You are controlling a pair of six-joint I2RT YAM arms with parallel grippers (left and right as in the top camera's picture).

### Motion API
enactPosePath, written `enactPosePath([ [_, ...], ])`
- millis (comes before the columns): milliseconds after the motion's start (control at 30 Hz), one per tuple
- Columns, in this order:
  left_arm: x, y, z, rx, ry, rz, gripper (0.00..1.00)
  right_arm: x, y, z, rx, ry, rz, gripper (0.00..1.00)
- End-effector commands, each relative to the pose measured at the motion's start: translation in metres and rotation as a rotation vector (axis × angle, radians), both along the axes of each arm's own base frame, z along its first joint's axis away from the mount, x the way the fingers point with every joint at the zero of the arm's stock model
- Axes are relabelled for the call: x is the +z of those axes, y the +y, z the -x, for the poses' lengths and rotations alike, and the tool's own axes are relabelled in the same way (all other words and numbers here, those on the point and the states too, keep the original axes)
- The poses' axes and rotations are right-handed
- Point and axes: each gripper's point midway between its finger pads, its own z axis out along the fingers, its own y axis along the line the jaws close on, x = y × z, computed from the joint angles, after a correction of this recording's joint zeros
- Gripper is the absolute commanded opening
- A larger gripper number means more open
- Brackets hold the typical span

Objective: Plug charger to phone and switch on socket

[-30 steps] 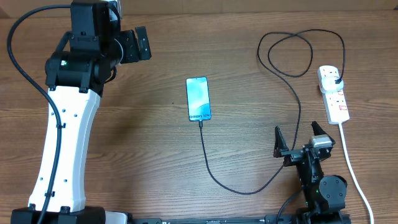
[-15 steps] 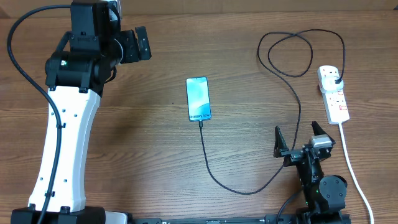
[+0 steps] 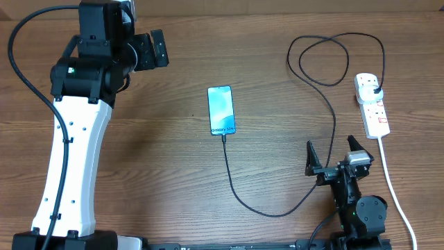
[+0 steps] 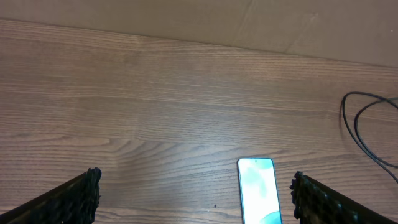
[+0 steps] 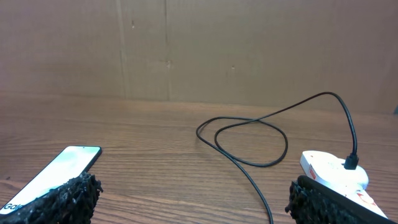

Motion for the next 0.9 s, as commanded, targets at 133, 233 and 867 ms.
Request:
enactPosePath([
  [133, -0.009, -0.001, -0.004, -0.008, 0.019, -0.028, 1.0, -0.001, 0.002, 0.0, 0.01, -0.006, 0.006, 1.0],
  [233, -0.012, 0.0, 0.002, -0.009, 0.041, -0.03, 1.0, -0.001, 0.002, 0.0, 0.01, -0.006, 0.006, 1.0],
  [867, -0.079, 0.031, 0.153, 0.039, 0.163, -0.099, 1.0, -0.001, 0.002, 0.0, 0.01, -0.006, 0.006, 1.0],
])
